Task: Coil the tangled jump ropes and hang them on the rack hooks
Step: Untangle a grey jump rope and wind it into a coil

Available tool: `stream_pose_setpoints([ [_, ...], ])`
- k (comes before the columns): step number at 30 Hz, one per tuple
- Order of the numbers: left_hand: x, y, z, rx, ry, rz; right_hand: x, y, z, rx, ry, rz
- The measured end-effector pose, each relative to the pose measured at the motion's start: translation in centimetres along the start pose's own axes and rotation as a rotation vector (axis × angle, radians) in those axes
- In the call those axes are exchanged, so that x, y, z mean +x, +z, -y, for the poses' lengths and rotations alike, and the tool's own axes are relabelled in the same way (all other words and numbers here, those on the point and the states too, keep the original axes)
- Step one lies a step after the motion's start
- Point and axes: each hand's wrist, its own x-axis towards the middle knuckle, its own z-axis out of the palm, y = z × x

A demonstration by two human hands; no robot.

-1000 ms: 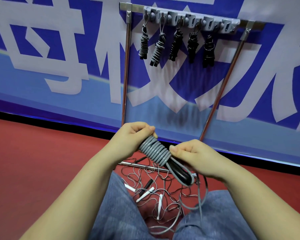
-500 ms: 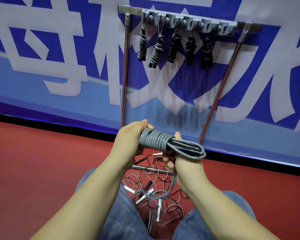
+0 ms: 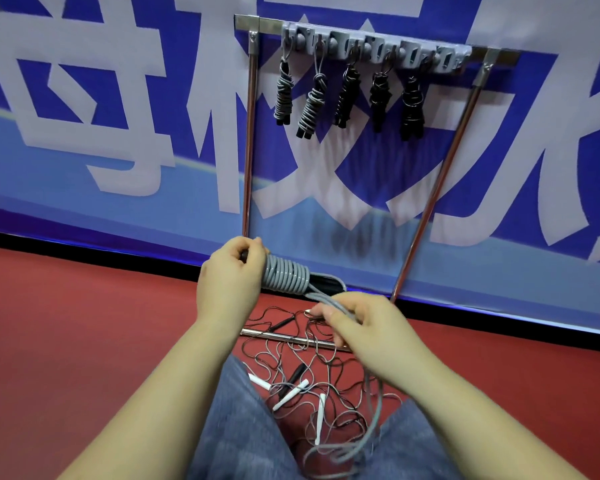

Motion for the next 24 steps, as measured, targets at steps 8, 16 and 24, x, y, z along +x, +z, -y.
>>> stream_pose_setpoints([
  [8, 0.4, -0.2, -0.5, -0.019, 0.039, 0.227, 1.2, -4.0, 0.4, -0.576, -0.185, -0.197],
  [16, -0.2, -0.7, -2.9, -0.359, -0.009, 0.409, 1.8, -5.0, 0.2, -0.005, -0.024, 0.133],
  [24, -1.2, 0.4, -4.1, -0.65, -0.16, 0.478, 1.1, -2.5, 1.4, 0.94, 0.26, 0.239],
])
